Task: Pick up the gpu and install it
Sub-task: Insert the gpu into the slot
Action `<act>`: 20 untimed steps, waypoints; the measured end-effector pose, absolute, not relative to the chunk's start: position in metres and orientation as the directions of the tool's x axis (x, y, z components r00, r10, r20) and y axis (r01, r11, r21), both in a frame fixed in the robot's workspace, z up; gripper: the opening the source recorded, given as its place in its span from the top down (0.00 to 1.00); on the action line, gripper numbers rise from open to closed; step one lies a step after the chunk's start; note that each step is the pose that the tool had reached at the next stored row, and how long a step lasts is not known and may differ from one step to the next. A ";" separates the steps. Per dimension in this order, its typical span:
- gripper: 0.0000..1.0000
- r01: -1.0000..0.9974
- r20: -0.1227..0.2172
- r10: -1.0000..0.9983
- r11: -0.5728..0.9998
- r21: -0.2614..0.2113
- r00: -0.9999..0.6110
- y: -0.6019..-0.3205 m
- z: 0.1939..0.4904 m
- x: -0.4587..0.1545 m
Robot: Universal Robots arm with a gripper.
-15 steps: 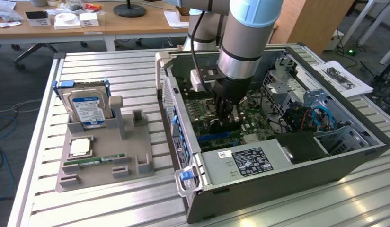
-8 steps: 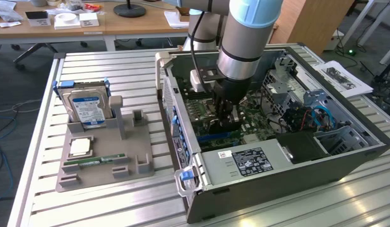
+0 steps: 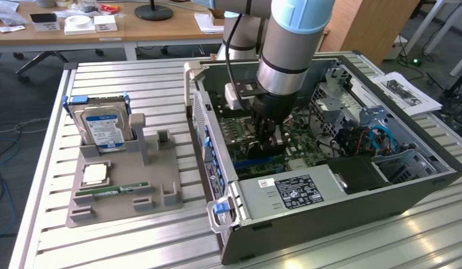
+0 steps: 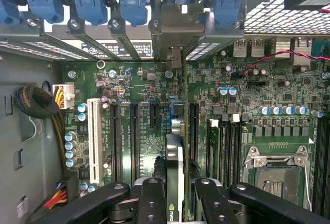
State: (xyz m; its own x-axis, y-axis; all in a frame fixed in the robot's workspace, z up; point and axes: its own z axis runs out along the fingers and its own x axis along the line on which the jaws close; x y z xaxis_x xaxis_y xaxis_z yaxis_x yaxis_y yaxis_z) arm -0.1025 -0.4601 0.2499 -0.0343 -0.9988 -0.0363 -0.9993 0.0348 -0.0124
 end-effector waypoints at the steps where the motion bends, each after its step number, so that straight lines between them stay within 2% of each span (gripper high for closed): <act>1: 0.73 -0.999 -0.036 -0.999 0.035 -0.012 -0.034 -0.460 0.250 -0.103; 20: 0.73 -0.999 -0.036 -0.999 0.035 -0.012 -0.034 -0.460 0.249 -0.103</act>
